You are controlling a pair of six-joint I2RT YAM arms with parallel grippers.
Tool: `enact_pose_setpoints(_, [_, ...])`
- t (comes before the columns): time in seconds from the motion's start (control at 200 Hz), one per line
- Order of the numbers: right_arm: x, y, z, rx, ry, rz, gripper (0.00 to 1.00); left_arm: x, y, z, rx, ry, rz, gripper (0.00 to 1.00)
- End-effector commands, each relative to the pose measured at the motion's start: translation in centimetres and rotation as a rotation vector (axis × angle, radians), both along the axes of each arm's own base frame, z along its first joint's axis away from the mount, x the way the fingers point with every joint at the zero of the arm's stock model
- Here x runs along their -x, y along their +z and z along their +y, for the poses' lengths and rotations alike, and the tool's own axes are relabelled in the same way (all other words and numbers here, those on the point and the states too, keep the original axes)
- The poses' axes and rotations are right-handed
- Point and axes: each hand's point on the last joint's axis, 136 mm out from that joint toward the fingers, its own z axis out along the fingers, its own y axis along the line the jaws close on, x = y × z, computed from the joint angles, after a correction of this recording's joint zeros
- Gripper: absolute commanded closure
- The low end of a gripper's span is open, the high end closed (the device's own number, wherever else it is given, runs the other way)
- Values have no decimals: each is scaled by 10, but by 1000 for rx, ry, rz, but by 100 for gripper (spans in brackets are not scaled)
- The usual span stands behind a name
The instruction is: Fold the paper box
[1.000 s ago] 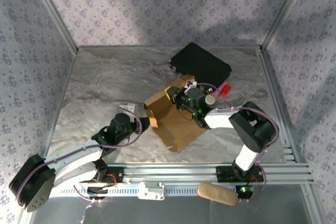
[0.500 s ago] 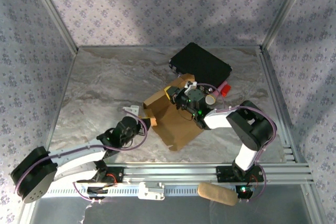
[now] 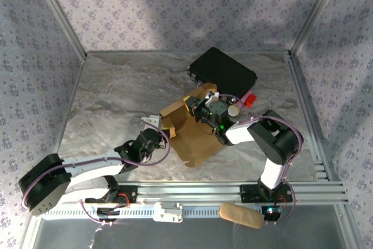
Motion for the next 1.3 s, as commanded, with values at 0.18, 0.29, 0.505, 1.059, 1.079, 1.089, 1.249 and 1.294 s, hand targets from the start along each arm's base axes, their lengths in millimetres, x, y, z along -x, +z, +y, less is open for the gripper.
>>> enact_pose_setpoints(0.18, [7,-11,5,24,12,24,100,-16,18,-14,10,56,-62,57])
enact_pose_setpoints(0.29, [8,-11,6,22,12,21,100,-17,18,-13,-24,101,-77,53])
enact_pose_setpoints(0.505, [10,-11,6,22,8,22,100,-21,9,-3,-59,188,-86,50])
enact_pose_setpoints(1.059, [18,-21,15,32,13,45,100,-40,-1,-26,-117,210,-83,81])
enact_pose_setpoints(1.079, [18,-22,14,34,13,47,100,-41,-1,-26,-118,216,-83,82])
enact_pose_setpoints(1.089, [18,-22,14,35,12,48,100,-41,-1,-26,-121,217,-81,83])
enact_pose_setpoints(1.249, [18,-26,14,37,6,61,100,-45,-3,-24,-147,264,-72,96])
enact_pose_setpoints(1.294, [18,-26,15,35,4,61,100,-45,-4,-22,-156,279,-70,99])
